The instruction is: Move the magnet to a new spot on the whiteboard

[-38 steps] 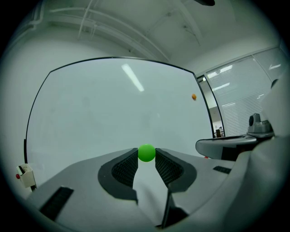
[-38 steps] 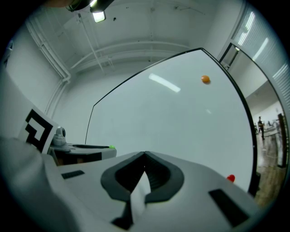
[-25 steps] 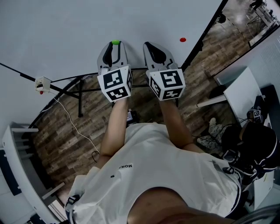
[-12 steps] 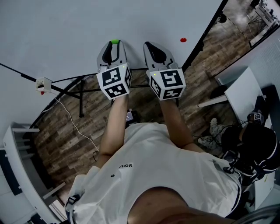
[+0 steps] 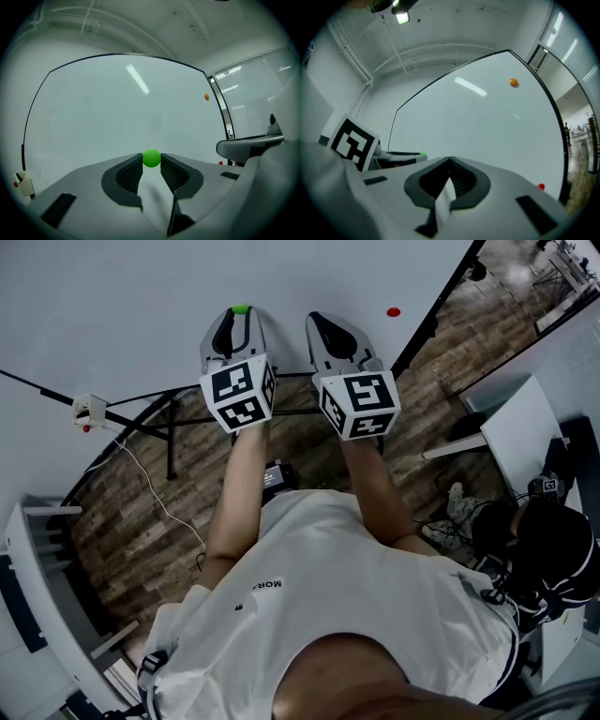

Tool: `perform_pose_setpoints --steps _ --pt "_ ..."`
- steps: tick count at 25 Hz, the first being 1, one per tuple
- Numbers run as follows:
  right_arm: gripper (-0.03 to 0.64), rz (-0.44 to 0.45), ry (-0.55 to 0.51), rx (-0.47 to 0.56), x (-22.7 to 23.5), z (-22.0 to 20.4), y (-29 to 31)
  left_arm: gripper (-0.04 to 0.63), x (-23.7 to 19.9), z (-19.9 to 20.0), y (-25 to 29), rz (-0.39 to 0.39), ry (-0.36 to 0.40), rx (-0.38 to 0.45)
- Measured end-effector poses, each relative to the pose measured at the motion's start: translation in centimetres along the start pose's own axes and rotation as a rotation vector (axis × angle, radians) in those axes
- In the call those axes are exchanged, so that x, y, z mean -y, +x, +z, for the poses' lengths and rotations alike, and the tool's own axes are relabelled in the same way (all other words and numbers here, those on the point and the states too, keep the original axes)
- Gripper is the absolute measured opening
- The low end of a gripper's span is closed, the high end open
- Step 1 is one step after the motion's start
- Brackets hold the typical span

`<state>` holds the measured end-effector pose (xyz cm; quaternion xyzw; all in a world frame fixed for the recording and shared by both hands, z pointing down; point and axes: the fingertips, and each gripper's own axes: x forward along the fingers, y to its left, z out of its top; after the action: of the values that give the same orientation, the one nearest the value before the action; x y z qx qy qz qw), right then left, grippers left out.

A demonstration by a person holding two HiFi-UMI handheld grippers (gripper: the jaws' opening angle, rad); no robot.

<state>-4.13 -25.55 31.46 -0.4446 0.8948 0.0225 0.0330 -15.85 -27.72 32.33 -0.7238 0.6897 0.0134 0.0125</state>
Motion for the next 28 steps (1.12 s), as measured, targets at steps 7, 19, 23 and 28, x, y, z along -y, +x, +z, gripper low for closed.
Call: perform_pose_setpoints --steps 7,19,23,28 --pt "0.012 0.006 0.001 -0.002 -0.2 -0.1 -0.2 0.121 -0.2 -0.2 0.2 0.004 0.023 -0.007" --pt "0.012 -0.003 0.001 0.002 -0.1 -0.1 -0.3 0.121 -1.3 -2.1 1.7 0.023 0.059 -0.054" --pt "0.012 -0.007 0.002 0.005 0.0 0.0 -0.3 0.121 -1.6 -2.5 2.3 0.028 0.067 -0.064" --pt "0.012 -0.011 0.003 0.006 0.0 -0.1 -0.4 0.121 -1.7 -2.9 2.8 0.026 0.063 -0.077"
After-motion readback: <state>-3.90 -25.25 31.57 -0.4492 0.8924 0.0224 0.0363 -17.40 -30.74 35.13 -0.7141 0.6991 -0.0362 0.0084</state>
